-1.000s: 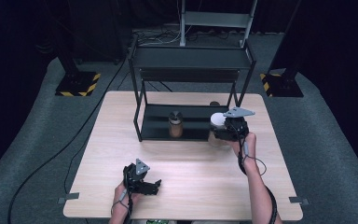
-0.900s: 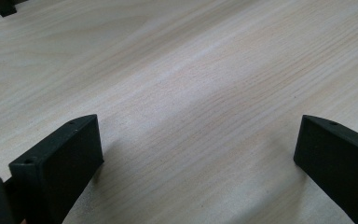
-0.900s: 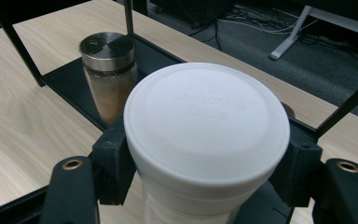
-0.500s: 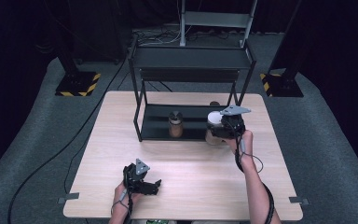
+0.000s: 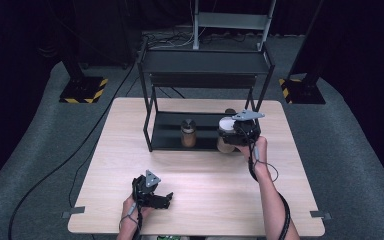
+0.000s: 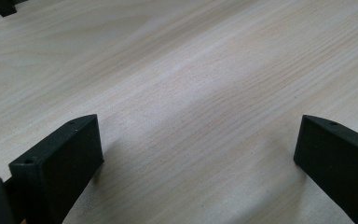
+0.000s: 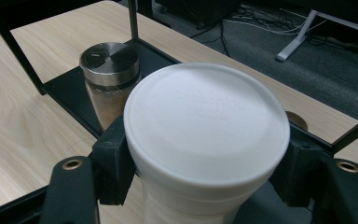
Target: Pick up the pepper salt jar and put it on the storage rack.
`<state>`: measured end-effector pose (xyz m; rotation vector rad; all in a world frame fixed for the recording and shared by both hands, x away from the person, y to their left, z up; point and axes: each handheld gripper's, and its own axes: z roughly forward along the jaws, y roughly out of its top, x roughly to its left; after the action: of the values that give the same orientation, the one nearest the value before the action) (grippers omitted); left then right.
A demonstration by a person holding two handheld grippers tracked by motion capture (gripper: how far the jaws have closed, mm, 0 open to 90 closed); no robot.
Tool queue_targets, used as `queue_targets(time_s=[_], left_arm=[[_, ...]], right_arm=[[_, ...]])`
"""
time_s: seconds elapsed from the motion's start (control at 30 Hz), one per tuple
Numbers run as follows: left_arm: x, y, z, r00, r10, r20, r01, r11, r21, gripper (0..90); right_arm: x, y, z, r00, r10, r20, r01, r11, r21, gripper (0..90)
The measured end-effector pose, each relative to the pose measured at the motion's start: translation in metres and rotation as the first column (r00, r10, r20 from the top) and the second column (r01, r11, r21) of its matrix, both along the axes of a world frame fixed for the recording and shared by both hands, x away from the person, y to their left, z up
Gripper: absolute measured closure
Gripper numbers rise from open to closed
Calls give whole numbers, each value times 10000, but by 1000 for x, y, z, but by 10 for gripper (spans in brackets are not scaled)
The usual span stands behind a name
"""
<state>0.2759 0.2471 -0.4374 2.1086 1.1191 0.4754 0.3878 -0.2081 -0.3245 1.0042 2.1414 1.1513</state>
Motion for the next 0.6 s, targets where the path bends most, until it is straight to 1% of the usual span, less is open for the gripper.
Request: queue_targets(time_s=[0.6], left_arm=[[0, 0, 0, 10000, 2, 17, -2, 10000, 9, 7]], right_arm=[[13, 6, -1, 9999, 4, -137, -4, 10000, 44, 334]])
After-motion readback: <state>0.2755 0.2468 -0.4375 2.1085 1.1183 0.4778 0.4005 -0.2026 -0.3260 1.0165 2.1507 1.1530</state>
